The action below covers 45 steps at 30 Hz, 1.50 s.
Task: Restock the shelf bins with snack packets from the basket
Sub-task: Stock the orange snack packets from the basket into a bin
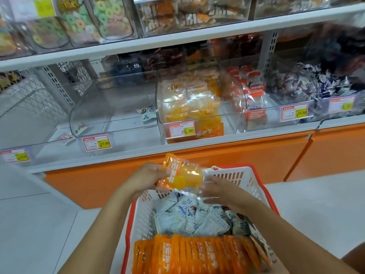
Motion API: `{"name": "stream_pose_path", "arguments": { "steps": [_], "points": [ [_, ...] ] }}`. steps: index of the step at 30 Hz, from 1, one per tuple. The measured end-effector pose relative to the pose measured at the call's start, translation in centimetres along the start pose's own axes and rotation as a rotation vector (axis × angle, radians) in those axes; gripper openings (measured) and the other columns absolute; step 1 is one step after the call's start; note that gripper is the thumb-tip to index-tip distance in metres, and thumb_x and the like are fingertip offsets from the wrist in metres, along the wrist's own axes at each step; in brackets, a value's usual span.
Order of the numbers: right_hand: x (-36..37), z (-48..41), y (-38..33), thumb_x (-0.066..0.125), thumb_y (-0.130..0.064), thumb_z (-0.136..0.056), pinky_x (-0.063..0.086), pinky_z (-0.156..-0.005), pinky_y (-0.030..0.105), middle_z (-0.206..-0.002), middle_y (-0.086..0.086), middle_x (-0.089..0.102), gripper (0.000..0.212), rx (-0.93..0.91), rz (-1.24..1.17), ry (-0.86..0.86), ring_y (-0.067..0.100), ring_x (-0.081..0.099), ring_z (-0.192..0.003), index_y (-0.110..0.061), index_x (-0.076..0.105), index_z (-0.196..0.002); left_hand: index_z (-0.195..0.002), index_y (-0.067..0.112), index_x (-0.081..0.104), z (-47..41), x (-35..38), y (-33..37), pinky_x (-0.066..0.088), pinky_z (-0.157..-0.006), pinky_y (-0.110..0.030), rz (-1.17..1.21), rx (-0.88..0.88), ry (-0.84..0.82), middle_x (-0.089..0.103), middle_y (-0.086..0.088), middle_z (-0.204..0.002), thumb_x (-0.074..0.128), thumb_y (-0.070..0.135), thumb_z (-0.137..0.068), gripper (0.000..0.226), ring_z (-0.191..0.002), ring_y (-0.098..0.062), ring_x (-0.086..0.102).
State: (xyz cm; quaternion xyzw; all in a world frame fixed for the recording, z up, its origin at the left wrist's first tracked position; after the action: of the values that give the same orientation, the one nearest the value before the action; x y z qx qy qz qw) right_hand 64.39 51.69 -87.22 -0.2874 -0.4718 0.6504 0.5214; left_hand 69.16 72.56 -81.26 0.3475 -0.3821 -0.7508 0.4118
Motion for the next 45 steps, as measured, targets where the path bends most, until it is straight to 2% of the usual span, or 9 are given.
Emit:
{"name": "stream_pose_path", "arguments": {
  "steps": [5, 9, 15, 19, 23, 26, 29, 38, 45],
  "points": [
    [-0.4, 1.9, -6.7, 0.070, -0.020, -0.076, 0.055, -0.079, 0.024, -0.105, 0.008, 0.072, 0.036, -0.199, -0.049, 0.063, 0.019, 0.069, -0.094, -0.013, 0.062, -0.111, -0.101, 0.006, 0.068, 1.4, 1.8, 3.7, 0.058, -0.067, -0.025, 0.110, 0.179, -0.001, 0.074, -0.009, -0.093, 0.051, 0.017, -0.096, 0.020, -0.083, -0.019, 0.071],
    [-1.4, 3.9, -10.5, 0.067, -0.022, -0.081, 0.056, -0.081, 0.031, -0.096, 0.005, 0.075, 0.021, -0.345, 0.062, 0.220, 0.022, 0.071, -0.089, -0.011, 0.068, -0.099, -0.103, 0.012, 0.067, 1.9, 2.9, 6.0, 0.058, -0.074, -0.028, 0.112, 0.329, 0.040, 0.074, -0.005, -0.095, 0.051, 0.016, -0.096, 0.018, -0.087, -0.019, 0.071],
    [-5.4, 6.1, -17.4, 0.063, -0.021, -0.090, 0.043, -0.054, 0.008, -0.070, -0.009, 0.062, 0.013, -0.647, 0.376, 0.791, -0.007, 0.062, -0.062, -0.025, 0.055, -0.081, -0.106, 0.027, 0.067, 2.1, -0.7, 10.2, 0.046, -0.082, -0.012, -0.221, 0.661, 0.562, 0.069, 0.015, -0.100, 0.053, 0.015, -0.095, 0.021, -0.092, 0.004, 0.063],
    [-9.3, 4.8, -20.2, 0.061, -0.026, -0.090, 0.038, -0.054, 0.027, -0.070, 0.003, 0.058, 0.017, -0.655, 0.616, 1.081, 0.018, 0.061, -0.066, -0.014, 0.051, -0.083, -0.121, 0.014, 0.064, 0.8, -3.7, 11.9, 0.041, -0.088, -0.018, -0.351, 0.634, 0.755, 0.067, 0.000, -0.114, 0.052, 0.016, -0.096, 0.028, -0.100, -0.006, 0.059],
    [-10.5, 0.6, -23.4, 0.057, -0.024, -0.089, 0.044, -0.072, 0.036, -0.098, 0.021, 0.065, 0.025, -0.433, 1.044, 1.097, 0.039, 0.061, -0.092, -0.005, 0.059, -0.106, -0.103, 0.000, 0.067, -2.7, -4.6, 12.7, 0.048, -0.080, -0.034, -0.444, 0.537, 0.720, 0.070, -0.018, -0.097, 0.049, 0.024, -0.098, 0.031, -0.093, -0.030, 0.063],
    [-9.2, -2.4, -25.6, 0.051, -0.019, -0.090, 0.047, -0.077, 0.039, -0.104, 0.025, 0.065, 0.025, -0.324, 1.313, 1.063, 0.042, 0.061, -0.097, -0.002, 0.065, -0.103, -0.072, 0.011, 0.059, -4.9, -4.5, 12.9, 0.035, -0.051, -0.024, -0.457, 0.445, 0.655, 0.055, -0.001, -0.059, 0.047, 0.028, -0.098, 0.034, -0.059, -0.015, 0.052],
    [-8.7, -6.3, -27.0, 0.046, -0.016, -0.094, 0.048, -0.077, 0.038, -0.106, 0.024, 0.065, 0.027, -0.281, 1.448, 1.049, 0.041, 0.062, -0.099, 0.000, 0.066, -0.102, -0.066, 0.005, 0.054, -6.3, -5.2, 12.6, 0.028, -0.048, -0.023, -0.388, 0.418, 0.670, 0.047, -0.003, -0.056, 0.047, 0.030, -0.098, 0.042, -0.052, -0.012, 0.042],
    [-10.4, -15.1, -28.7, 0.045, -0.017, -0.098, 0.041, -0.101, 0.038, -0.137, 0.018, 0.050, 0.036, -0.063, 1.585, 0.840, 0.033, 0.047, -0.126, -0.004, 0.052, -0.130, -0.050, 0.016, 0.035, -7.0, -6.0, 12.1, 0.030, -0.044, -0.014, -0.327, 0.466, 0.649, 0.037, 0.004, -0.039, 0.048, 0.029, -0.098, 0.052, -0.043, -0.007, 0.038],
    [-11.0, -17.5, -30.1, 0.048, -0.038, -0.096, 0.045, -0.080, 0.035, -0.114, 0.019, 0.062, 0.037, -0.106, 1.468, 0.681, 0.034, 0.059, -0.101, -0.006, 0.060, -0.110, -0.053, 0.022, 0.038, -6.9, -5.8, 12.2, 0.033, -0.047, -0.007, -0.312, 0.495, 0.654, 0.041, 0.005, -0.037, 0.047, 0.030, -0.099, 0.047, -0.043, -0.001, 0.046]
  ]
}}
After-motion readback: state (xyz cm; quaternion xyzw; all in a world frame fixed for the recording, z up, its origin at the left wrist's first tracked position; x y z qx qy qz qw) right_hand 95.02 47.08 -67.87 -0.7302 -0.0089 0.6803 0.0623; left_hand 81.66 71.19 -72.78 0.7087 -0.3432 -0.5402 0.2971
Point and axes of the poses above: each hand's wrist, its own z-axis away from the middle knuckle, its own x-axis out of the palm, y = z × x, the point moved 4 cm from there along -z, towards the middle knuckle
